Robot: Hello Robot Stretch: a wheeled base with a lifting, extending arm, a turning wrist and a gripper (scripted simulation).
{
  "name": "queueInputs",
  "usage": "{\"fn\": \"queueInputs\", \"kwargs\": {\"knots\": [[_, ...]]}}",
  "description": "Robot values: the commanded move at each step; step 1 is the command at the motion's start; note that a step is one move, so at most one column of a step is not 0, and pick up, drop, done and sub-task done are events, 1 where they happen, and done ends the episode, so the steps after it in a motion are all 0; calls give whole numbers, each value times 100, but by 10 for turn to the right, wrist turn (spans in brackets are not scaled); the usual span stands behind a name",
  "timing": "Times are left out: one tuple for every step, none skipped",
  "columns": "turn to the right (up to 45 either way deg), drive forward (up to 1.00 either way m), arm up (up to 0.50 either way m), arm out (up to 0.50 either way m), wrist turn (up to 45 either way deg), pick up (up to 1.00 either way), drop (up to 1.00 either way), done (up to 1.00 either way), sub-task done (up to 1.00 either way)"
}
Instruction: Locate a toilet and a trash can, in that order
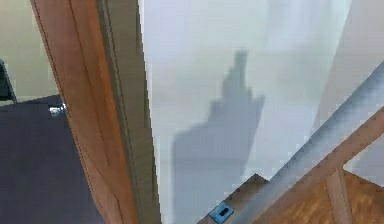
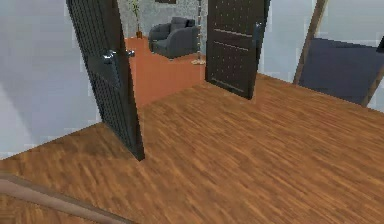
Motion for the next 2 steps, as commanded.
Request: {"fn": "queueInputs", "kwargs": {"knots": [[-450,0,0,0,0,0,0,0,0],[-90,0,0,0,0,0,0,0,0]]}}
